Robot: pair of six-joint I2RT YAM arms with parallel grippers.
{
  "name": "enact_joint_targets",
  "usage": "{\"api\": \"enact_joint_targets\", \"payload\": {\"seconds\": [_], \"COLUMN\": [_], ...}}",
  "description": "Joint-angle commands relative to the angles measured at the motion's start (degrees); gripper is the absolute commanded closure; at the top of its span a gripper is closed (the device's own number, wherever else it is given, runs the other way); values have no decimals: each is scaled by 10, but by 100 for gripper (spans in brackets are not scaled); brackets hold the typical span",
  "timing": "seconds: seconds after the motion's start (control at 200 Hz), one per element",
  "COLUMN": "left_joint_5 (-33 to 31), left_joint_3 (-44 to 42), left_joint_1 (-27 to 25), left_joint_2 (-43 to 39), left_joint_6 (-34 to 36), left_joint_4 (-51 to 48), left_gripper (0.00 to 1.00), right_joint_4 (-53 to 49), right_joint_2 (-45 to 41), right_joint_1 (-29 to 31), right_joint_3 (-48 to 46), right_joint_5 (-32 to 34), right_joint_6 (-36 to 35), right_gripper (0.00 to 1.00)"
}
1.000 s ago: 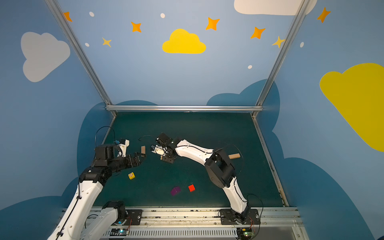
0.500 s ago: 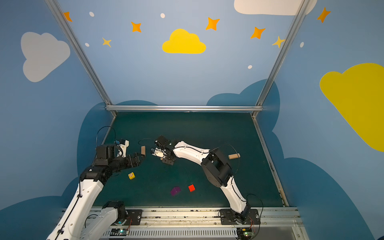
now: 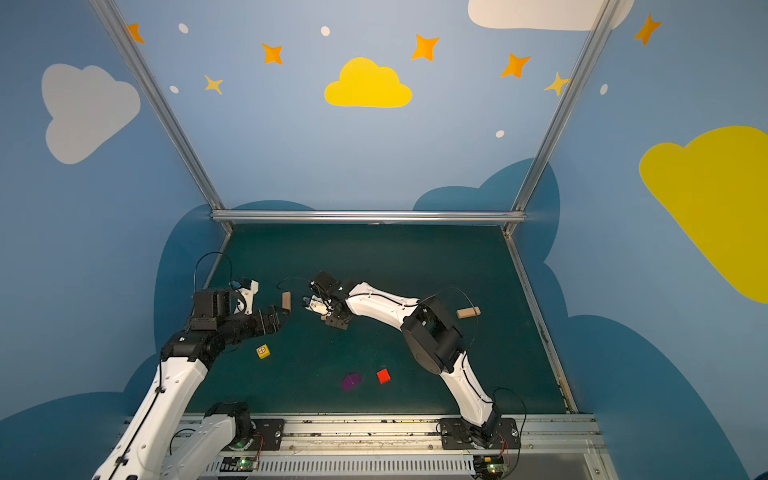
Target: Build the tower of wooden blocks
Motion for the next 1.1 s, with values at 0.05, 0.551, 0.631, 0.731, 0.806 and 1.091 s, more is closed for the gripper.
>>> {"api": "enact_joint_targets", "payload": {"seconds": [0.05,0.551,0.631,0.731,0.806,1.091], "left_joint_5": [0,2,3,3,4,5], "left_joint_3": [2,2,2,2,2,2], "left_joint_1": [-1,-2,-2,-3,-3,-5], "left_joint_2": [1,5,6,6,8,10], "left_joint_6": [6,4,4,3,3,2], "left_joint_4": [-5,-7,-6,-6,-6,-7], "left_gripper": [10,10,10,10,10,10], "right_joint_4": [6,6,6,7,7,8], "right_joint_2": [7,7,7,9,10,14], "right_joint_1": [2,8,9,8,8,9], "right_joint_3": [16,19,20,20,21,24], "right_joint_5": [4,-19,-22,-19,-17,-10], "right_joint_6": [-6,-11,-10,-9,-11,-11], "right_gripper": [76,74,73,73,72,72]}}
